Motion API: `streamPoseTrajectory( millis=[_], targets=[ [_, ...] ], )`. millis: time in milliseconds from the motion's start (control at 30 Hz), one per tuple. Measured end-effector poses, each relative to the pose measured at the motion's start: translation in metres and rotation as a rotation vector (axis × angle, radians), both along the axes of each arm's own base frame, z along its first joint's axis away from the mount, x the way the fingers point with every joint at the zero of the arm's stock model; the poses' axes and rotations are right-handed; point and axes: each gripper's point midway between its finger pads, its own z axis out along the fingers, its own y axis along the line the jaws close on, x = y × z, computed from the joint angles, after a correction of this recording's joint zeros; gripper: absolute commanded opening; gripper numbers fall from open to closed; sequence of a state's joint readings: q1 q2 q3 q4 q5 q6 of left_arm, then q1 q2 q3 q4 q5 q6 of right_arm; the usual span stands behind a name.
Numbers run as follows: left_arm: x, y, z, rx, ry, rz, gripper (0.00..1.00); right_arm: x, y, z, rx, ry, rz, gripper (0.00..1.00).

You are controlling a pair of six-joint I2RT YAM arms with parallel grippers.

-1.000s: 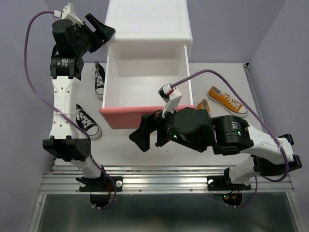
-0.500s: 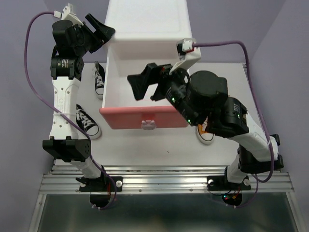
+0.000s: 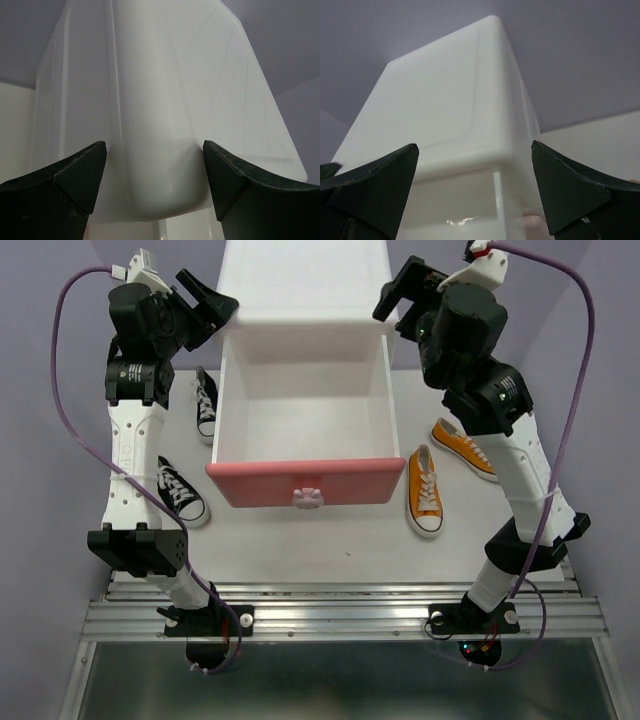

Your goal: Place and organize the shoes in the shoe cabinet

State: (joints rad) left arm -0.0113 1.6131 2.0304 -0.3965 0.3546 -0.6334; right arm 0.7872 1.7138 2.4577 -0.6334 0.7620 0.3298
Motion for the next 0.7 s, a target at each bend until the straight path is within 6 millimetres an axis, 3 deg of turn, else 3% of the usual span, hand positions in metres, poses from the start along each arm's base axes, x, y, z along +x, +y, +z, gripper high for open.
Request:
streamPoseTrajectory(
  millis=[100, 133, 167, 267, 367, 567, 600, 700],
  targets=[
    [0.0, 0.0, 0.0, -0.001, 0.0, -0.001, 0.87, 0.022, -0.031, 0.0, 0.032, -0.005, -0.065, 1.0],
    [0.0, 0.0, 0.0, -0.002, 0.0, -0.002, 0.87, 0.028, -0.036, -0.006, 0.037, 0.006, -0.069, 1.0],
    [0.0, 0.0, 0.001, -0.002, 0.001, -0.003, 0.87, 0.038, -0.058, -0.009, 0.049, 0.012, -0.108, 1.0],
    [0.0, -0.001, 0.001, -0.003, 0.003, -0.006, 0.87, 0.055, -0.09, -0.027, 0.051, 0.057, -0.161, 1.0],
    [0.0, -0.001, 0.001, -0.004, 0.007, -0.005, 0.87, 0.062, -0.109, -0.047, 0.04, 0.126, -0.182, 1.0],
    [-0.001, 0.0, 0.002, -0.003, 0.022, 0.0, 0.91, 0.058, -0.136, -0.131, -0.027, 0.387, -0.225, 1.0],
    [-0.001, 0.0, 0.002, -0.003, 0.024, 0.002, 0.91, 0.054, -0.141, -0.16, -0.055, 0.471, -0.231, 1.0],
    [-0.002, 0.001, 0.003, -0.004, 0.031, 0.005, 0.91, 0.042, -0.145, -0.211, -0.099, 0.611, -0.236, 1.0]
  ],
)
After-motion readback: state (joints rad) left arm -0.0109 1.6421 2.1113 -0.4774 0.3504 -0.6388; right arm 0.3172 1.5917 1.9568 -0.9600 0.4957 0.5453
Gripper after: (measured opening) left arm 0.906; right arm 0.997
